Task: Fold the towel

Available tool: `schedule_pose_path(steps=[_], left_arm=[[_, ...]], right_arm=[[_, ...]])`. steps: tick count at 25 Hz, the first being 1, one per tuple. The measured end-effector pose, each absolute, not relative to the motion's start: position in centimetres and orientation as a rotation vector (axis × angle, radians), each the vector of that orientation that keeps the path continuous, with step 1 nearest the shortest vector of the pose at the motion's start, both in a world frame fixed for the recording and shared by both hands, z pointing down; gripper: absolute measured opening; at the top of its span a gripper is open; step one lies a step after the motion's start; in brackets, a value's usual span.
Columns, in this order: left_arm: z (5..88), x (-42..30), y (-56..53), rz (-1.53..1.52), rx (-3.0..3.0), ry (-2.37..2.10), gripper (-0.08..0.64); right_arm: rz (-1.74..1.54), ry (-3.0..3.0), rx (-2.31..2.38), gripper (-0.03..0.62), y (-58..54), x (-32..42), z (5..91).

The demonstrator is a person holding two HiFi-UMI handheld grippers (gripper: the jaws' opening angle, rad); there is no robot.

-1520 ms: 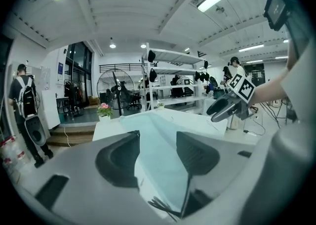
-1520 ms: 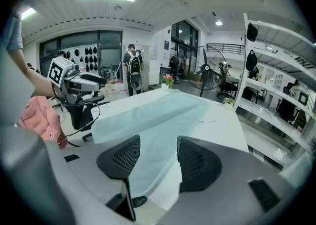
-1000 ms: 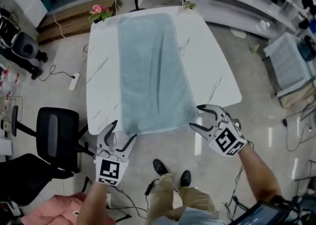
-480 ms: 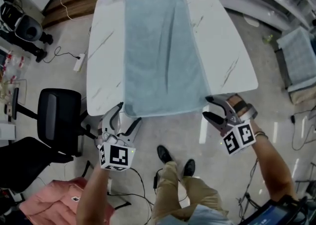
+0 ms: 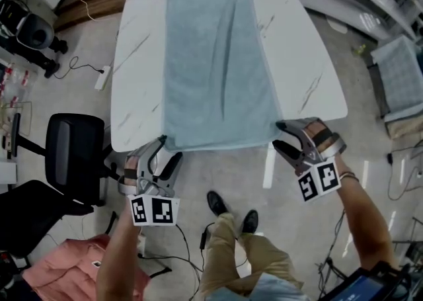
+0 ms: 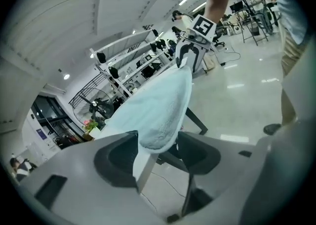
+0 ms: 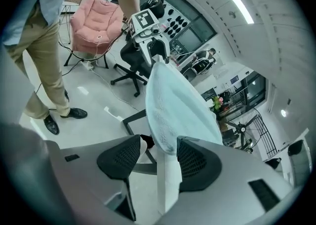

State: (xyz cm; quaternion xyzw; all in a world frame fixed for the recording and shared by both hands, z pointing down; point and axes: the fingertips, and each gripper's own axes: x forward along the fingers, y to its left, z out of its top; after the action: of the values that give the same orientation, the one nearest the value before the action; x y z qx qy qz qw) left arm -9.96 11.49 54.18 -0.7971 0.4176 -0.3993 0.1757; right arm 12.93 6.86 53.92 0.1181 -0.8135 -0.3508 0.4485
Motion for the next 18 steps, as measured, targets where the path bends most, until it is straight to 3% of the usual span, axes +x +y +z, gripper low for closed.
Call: schedule_pose_path(steps=[8, 13, 18], left_arm=[[55.0, -9.9, 11.8, -1.195, -2.202, 1.035, 0.251], [54.6, -10.0, 11.3, -1.174, -2.170, 1.028, 0.120], [54.2, -10.4, 11.6, -1.159, -2.231, 1.027, 0.084]], right_arm=[[-0.867, -2.030, 0.291, 0.230, 6.7, 12.4, 53.7], [-0.883, -2.029, 0.302, 0.198, 6.2, 11.9, 53.5], [-0.894, -2.037, 0.303, 0.130, 6.3, 11.6, 53.3]])
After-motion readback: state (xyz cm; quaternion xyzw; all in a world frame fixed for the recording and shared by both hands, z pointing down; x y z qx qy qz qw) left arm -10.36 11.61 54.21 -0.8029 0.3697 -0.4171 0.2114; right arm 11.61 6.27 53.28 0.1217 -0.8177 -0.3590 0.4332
